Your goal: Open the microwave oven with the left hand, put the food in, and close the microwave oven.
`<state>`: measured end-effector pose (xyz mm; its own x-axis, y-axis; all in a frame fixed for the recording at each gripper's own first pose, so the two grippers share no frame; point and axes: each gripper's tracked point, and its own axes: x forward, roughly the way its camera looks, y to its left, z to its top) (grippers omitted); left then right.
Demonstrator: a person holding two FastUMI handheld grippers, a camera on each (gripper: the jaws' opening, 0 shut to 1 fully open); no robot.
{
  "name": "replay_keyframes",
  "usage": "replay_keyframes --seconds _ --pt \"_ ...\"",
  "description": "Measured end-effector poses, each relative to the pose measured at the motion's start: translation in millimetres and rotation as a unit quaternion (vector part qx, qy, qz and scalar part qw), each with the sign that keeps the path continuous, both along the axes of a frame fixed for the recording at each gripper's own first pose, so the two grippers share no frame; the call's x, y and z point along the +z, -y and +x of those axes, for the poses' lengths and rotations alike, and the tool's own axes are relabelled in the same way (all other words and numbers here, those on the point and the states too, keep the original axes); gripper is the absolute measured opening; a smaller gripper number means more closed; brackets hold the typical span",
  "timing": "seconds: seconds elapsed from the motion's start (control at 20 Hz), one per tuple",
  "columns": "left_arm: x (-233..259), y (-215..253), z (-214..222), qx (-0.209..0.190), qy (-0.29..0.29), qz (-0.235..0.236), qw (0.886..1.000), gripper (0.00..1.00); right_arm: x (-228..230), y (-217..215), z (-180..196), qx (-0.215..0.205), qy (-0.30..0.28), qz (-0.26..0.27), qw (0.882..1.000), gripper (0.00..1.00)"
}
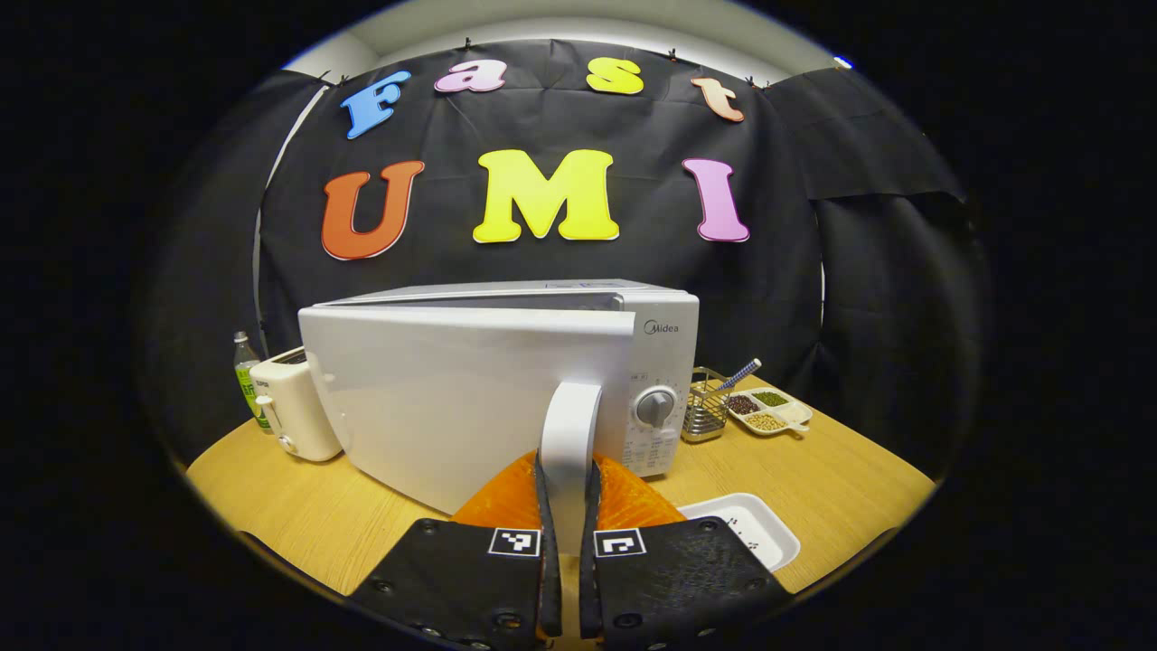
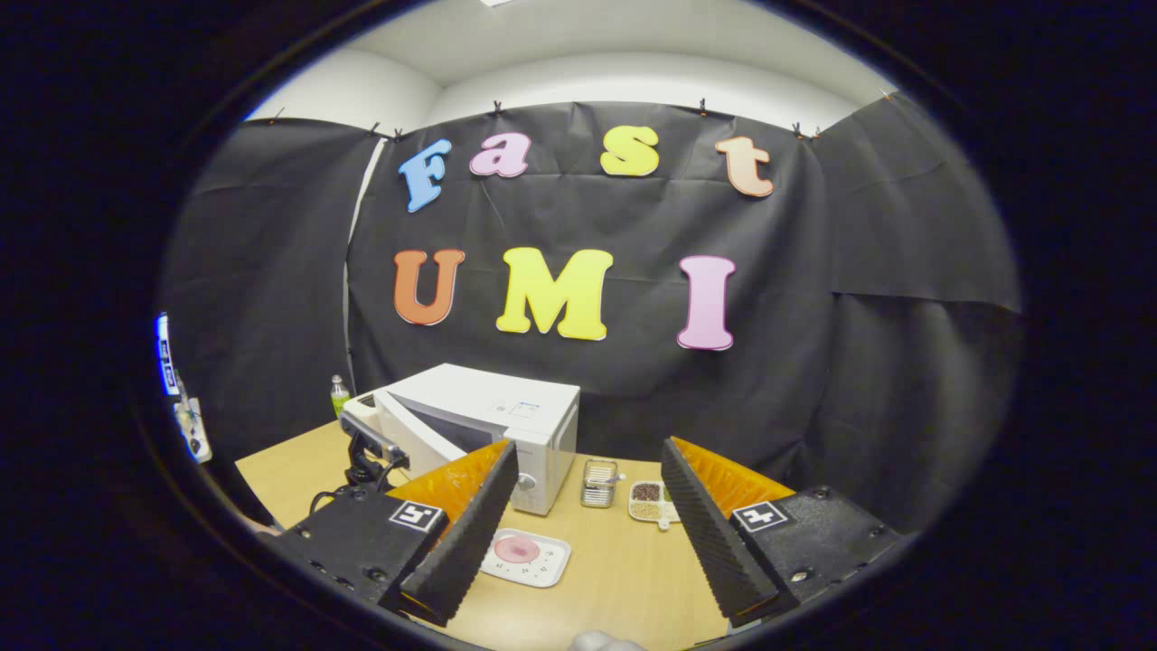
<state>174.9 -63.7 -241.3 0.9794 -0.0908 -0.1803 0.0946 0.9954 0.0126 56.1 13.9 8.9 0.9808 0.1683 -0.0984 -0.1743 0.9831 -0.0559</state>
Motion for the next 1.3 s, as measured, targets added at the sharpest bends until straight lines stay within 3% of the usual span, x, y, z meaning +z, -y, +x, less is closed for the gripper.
replay_keyframes --seconds 0.1,0.15,0.2,0.25,0.3,0.4,0.45,0.55,0.6,0.65,0.7,0.75,0.9,1.0,1.1,1.2,1.25,1.3 --pt "-0.7 -17.5 -21.9 0.023 -0.005 0.001 1.0 0.13 0.0 -6.7 -6.7 0.006 -0.001 0.006 1.0 0.94" --pt "0.6 -27.1 -30.7 0.034 -0.005 0.004 0.999 0.29 1.5 -13.7 -9.9 0.013 0.0 0.008 1.0 0.95" --pt "2.5 -36.8 -40.6 0.047 -0.005 0.008 0.999 0.23 1.8 -18.6 -12.4 0.018 0.0 0.006 1.0 0.95" --pt "4.8 -43.4 -47.2 0.051 -0.003 0.01 0.999 0.26 4.4 -23.3 -13.7 0.022 0.003 0.005 1.0 0.94" --pt "6.6 -53.3 -52.2 0.06 -0.002 0.016 0.998 0.28 7.0 -27.6 -14.3 0.025 0.007 0.007 1.0 1.0" --pt "5.4 -67.7 -60.5 0.064 -0.011 0.016 0.998 0.46 11.0 -39.9 -18.3 0.033 0.015 0.017 0.999 0.94" --pt "8.4 -74.9 -64.5 0.065 -0.009 0.015 0.998 0.75 10.3 -45.3 -19.9 0.035 0.015 0.02 0.999 1.0" --pt "13.9 -81.6 -71.5 0.065 -0.006 0.013 0.998 0.84 6.6 -58.7 -24.7 0.044 0.009 0.029 0.999 0.95" --pt "16.1 -85.3 -76.0 0.066 -0.003 0.017 0.998 0.86 4.6 -62.1 -26.2 0.044 0.009 0.026 0.999 1.0" --pt "17.8 -88.7 -81.2 0.067 0.0 0.023 0.997 0.89 4.2 -65.3 -28.7 0.046 0.01 0.023 0.999 1.0" --pt "18.8 -92.1 -86.3 0.066 0.002 0.025 0.997 0.84 2.8 -70.0 -31.3 0.047 0.01 0.021 0.999 1.0" --pt "20.6 -95.8 -92.2 0.066 0.004 0.025 0.998 0.9 1.2 -73.7 -33.8 0.049 0.009 0.019 0.999 0.94" --pt "17.8 -114.7 -110.8 0.07 -0.002 0.026 0.997 0.93 -6.8 -77.5 -38.6 0.047 0.007 0.016 0.999 1.0" --pt "17.4 -132.6 -125.2 0.075 -0.001 0.035 0.997 0.95 -16.3 -78.8 -41.6 0.042 -0.001 0.018 0.999 0.94" --pt "15.6 -154.8 -138.3 0.086 -0.002 0.045 0.995 0.96 -25.9 -80.3 -43.8 0.036 -0.008 0.021 0.999 1.0" --pt "14.8 -178.5 -153.3 0.103 -0.004 0.051 0.993 0.96 -35.9 -80.8 -46.9 0.032 -0.016 0.022 0.999 1.0" --pt "15.7 -192.2 -159.3 0.113 -0.006 0.055 0.992 0.96 -40.9 -80.2 -47.7 0.03 -0.02 0.021 0.999 0.94" --pt "13.4 -206.0 -164.6 0.124 -0.01 0.056 0.991 0.96 -46.2 -80.7 -48.3 0.028 -0.024 0.021 0.999 1.0"
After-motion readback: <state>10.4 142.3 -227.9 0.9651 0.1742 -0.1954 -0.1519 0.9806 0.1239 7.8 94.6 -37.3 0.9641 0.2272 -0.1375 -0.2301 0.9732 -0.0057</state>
